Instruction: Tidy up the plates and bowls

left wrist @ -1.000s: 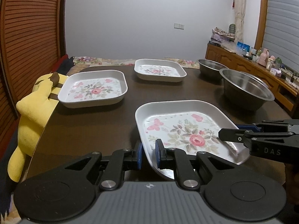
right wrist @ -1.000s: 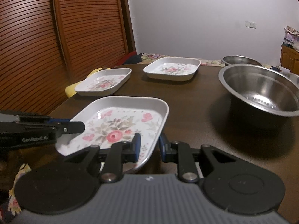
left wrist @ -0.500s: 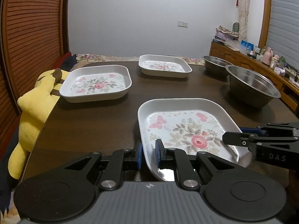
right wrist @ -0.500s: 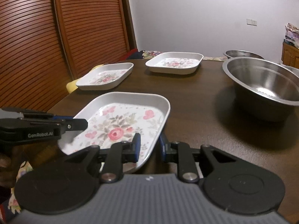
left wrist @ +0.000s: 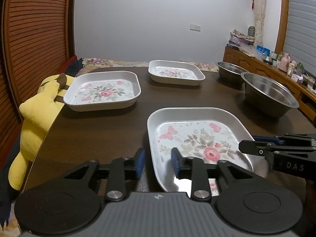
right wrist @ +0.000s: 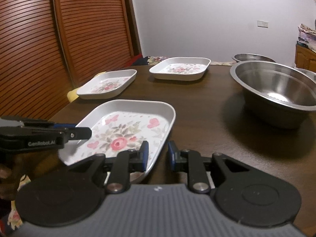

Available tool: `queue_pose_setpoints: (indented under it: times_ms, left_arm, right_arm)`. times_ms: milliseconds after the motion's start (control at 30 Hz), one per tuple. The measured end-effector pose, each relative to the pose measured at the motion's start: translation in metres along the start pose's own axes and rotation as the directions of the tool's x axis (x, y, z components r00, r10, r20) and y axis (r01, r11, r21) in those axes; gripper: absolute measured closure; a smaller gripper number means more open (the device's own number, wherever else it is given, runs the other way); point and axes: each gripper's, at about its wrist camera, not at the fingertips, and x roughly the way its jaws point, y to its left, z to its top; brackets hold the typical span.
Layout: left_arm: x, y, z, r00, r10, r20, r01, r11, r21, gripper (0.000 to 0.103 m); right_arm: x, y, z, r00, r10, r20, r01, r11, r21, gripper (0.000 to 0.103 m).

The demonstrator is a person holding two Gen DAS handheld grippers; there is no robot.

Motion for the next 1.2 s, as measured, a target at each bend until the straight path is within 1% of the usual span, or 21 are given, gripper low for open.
queue_pose_setpoints:
  times_ms: [100, 200, 367, 500, 700, 867, 1067, 1200]
  left_arm:
    - [-0.002, 0.002, 0.003, 1.000, 0.001, 0.011, -0.001, 1.000, -0.001, 0.062]
    - [-0.004, 0.005, 0.008, 1.000, 0.005, 0.025, -0.005, 1.000, 0.001, 0.059]
    - [-0.011, 0.014, 0.025, 0.998, 0.016, 0.069, -0.017, 1.000, 0.015, 0.052]
    - [-0.013, 0.023, 0.040, 0.994, 0.025, 0.103, -0.030, 0.999, 0.040, 0.042]
    - [-0.013, 0.044, 0.059, 0.989, 0.051, 0.136, -0.058, 0.997, 0.051, 0.039]
    - [-0.010, 0.063, 0.072, 0.987, 0.072, 0.146, -0.078, 0.996, 0.039, 0.037]
    - [-0.003, 0.081, 0.083, 0.980, 0.123, 0.160, -0.133, 0.989, 0.057, 0.032]
    - [0.003, 0.095, 0.090, 0.979, 0.131, 0.159, -0.142, 0.988, 0.056, 0.032]
  right_arm:
    - [-0.003, -0.003, 0.002, 1.000, -0.011, 0.016, 0.011, 1.000, 0.011, 0.079]
    - [-0.005, -0.006, 0.007, 0.999, -0.018, 0.031, 0.018, 1.000, 0.017, 0.079]
    - [-0.009, -0.007, 0.020, 0.998, -0.025, 0.058, 0.024, 1.000, 0.008, 0.079]
    - [-0.011, -0.002, 0.033, 0.997, -0.023, 0.080, 0.024, 1.000, -0.013, 0.079]
    - [-0.002, 0.008, 0.054, 0.996, -0.005, 0.090, 0.008, 0.999, -0.039, 0.079]
    - [0.009, 0.019, 0.070, 0.996, 0.024, 0.089, -0.020, 0.999, -0.047, 0.079]
    - [0.026, 0.033, 0.089, 0.996, 0.049, 0.079, -0.043, 0.997, -0.069, 0.079]
    - [0.039, 0.040, 0.099, 0.996, 0.059, 0.061, -0.055, 0.996, -0.073, 0.075]
